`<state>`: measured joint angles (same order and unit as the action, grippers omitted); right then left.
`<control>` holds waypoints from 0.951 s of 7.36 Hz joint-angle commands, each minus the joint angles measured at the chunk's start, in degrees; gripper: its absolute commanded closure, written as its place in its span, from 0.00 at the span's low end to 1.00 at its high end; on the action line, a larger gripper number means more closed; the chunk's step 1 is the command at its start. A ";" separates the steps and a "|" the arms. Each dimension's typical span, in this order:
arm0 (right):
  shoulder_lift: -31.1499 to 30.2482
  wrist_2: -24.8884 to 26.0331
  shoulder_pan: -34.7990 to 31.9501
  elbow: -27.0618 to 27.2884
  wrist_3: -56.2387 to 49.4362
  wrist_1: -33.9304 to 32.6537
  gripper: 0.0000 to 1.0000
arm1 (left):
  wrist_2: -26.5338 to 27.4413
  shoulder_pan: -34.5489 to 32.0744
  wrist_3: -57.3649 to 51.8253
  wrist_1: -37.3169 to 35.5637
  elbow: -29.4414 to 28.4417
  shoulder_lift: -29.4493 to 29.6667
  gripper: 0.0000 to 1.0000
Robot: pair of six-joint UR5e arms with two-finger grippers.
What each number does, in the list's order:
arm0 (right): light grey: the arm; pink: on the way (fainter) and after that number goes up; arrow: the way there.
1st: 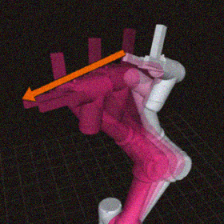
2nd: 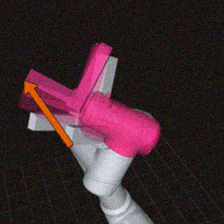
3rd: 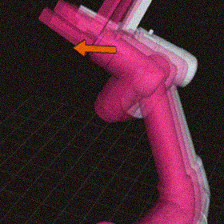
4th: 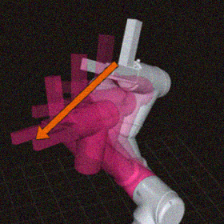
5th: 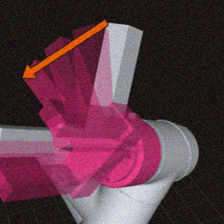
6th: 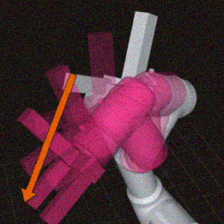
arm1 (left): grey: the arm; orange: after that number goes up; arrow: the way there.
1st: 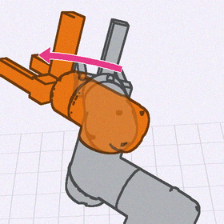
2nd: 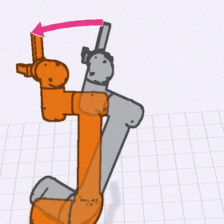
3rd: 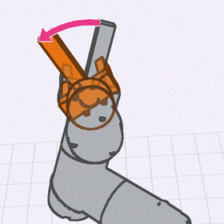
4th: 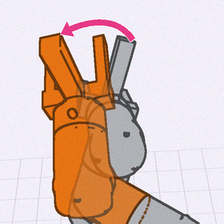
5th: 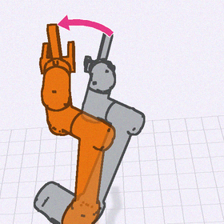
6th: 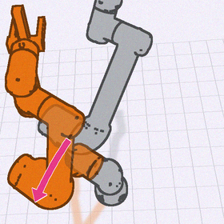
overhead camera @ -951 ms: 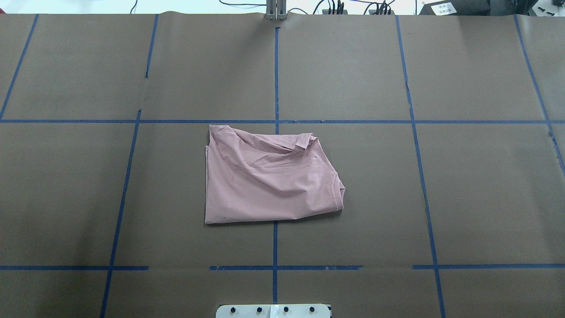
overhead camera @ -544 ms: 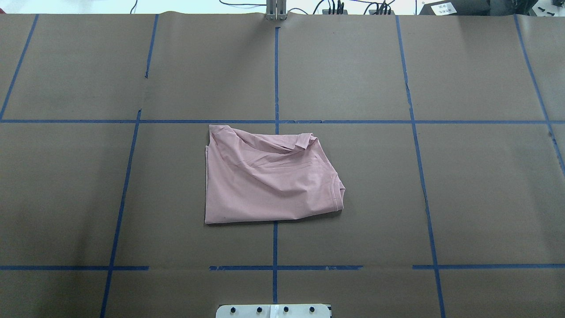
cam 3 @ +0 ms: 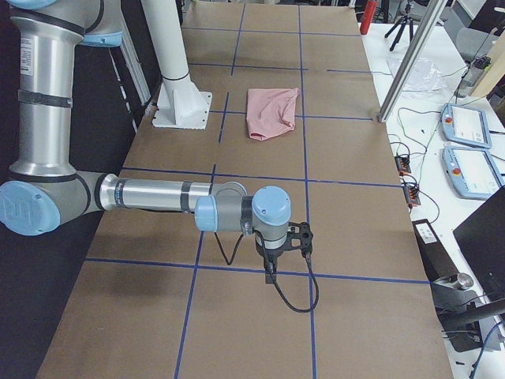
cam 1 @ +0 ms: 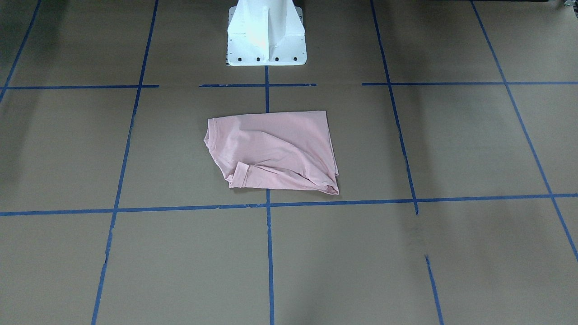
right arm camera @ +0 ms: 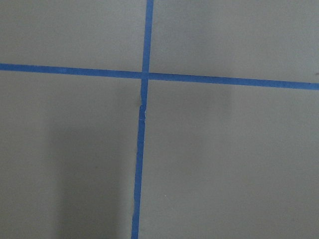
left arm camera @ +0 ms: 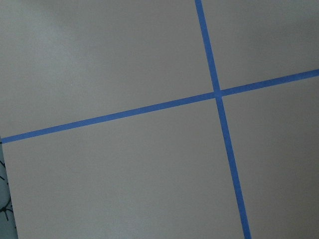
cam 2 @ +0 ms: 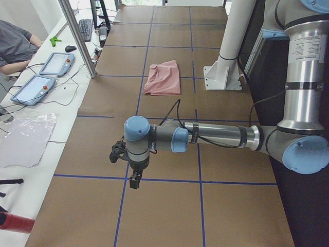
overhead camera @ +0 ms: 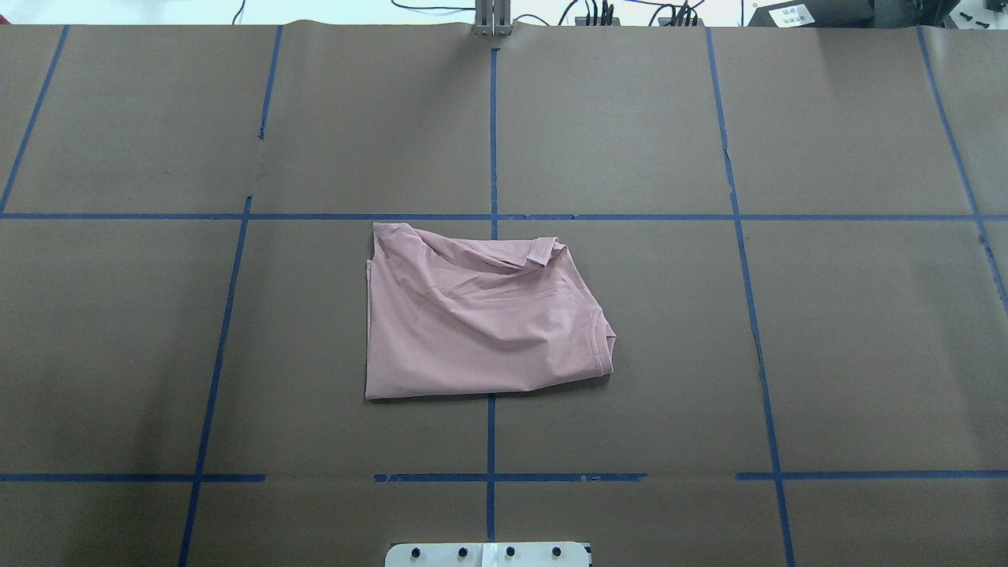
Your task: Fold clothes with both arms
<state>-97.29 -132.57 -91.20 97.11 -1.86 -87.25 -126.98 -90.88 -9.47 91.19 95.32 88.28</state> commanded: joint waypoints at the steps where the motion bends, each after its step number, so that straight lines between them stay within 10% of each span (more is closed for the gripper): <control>1: 0.09 -0.06 -0.03 0.01 0.01 0.06 0.00 | -0.02 0.00 0.07 -0.04 0.13 0.05 0.00; 7: 0.09 0.56 -0.03 -0.08 -0.08 0.23 0.00 | 0.07 0.00 0.24 -0.13 -0.40 -0.13 0.00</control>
<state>-97.14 -132.02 -91.21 97.04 -1.86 -87.01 -126.93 -90.88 -9.24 91.06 95.03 88.14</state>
